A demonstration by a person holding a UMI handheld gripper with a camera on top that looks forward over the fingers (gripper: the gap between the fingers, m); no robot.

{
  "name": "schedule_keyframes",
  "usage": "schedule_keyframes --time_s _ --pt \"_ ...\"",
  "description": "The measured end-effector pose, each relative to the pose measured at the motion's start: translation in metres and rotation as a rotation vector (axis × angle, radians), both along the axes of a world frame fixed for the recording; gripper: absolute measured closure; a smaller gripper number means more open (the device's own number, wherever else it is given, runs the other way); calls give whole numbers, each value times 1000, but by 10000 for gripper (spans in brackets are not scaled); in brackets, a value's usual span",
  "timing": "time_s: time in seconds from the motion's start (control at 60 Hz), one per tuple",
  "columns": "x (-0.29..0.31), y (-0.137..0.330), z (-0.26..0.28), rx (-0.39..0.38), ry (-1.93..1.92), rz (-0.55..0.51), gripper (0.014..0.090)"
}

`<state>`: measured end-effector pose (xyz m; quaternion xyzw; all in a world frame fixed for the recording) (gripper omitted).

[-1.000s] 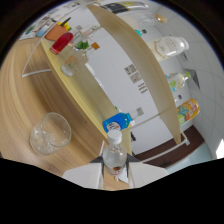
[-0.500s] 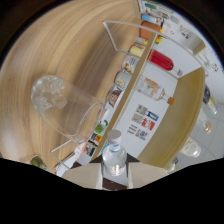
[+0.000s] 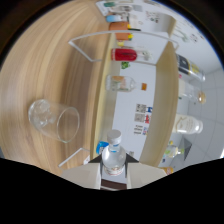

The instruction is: Make me a cup of Mojito.

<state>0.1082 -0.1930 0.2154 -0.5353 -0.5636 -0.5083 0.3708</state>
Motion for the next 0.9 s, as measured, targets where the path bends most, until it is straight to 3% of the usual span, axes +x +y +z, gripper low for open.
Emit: schedule_keyframes --time_s 0.217,0.4,0.7,0.9 --pt "14 -6 20 21 941 -140 710" --pt "35 -13 -23 -9 1485 -278 711" --pt "48 -16 -148 -167 1687 -520 711" --pt "47 -16 -185 -224 1697 -580 709"
